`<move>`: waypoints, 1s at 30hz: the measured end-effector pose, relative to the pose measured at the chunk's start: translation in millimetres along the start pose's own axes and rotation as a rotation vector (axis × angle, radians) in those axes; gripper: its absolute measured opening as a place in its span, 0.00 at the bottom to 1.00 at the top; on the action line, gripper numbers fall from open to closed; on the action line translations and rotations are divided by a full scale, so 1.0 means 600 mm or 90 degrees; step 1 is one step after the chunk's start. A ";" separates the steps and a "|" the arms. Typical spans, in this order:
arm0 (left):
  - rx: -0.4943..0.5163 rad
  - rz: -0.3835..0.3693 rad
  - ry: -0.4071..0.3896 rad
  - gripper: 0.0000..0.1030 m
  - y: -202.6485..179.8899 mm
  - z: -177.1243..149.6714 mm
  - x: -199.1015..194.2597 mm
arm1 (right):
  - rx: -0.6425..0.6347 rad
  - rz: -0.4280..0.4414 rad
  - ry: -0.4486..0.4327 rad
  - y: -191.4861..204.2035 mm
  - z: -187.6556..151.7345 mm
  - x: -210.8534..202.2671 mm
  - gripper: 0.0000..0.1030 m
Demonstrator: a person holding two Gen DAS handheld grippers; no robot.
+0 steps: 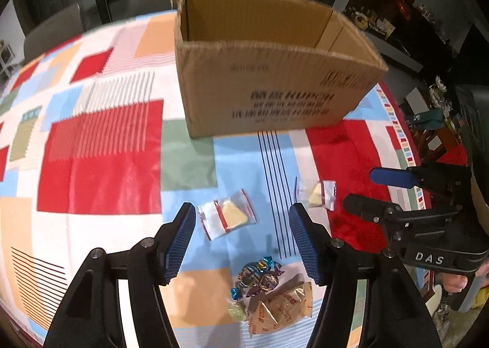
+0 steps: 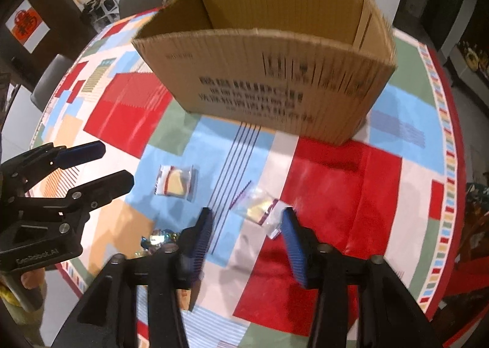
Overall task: Organize snacks
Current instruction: 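Grasp the red-striped clear cake bag with the left tool while the right tool grasps the purple-striped clear bag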
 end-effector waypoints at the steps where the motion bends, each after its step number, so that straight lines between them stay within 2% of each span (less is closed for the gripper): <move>1: -0.002 -0.002 0.008 0.61 -0.001 -0.001 0.007 | 0.004 0.000 0.006 -0.005 -0.003 0.007 0.56; 10: -0.033 -0.011 0.074 0.62 -0.008 -0.011 0.084 | 0.112 0.013 0.014 -0.043 -0.009 0.058 0.56; 20: -0.057 0.005 0.105 0.62 -0.013 -0.020 0.139 | 0.269 0.015 -0.042 -0.084 -0.019 0.089 0.56; 24: -0.050 0.035 0.103 0.62 -0.014 -0.025 0.152 | 0.284 0.001 -0.040 -0.086 -0.019 0.102 0.56; 26: -0.050 0.036 0.107 0.62 -0.015 -0.027 0.158 | 0.280 -0.025 -0.031 -0.085 -0.018 0.112 0.56; 30: -0.043 0.051 0.100 0.63 -0.017 -0.031 0.163 | 0.285 -0.034 -0.030 -0.079 -0.015 0.125 0.56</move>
Point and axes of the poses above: each gripper's, at about its wrist camera, not at the fingertips, and x roughly the way its jaws point, y to its left, z to its top, the point moved 5 cm from there along x, roughly the way its jaws point, and after that the axes turned 15 degrees about z, right-handed, at the moved point
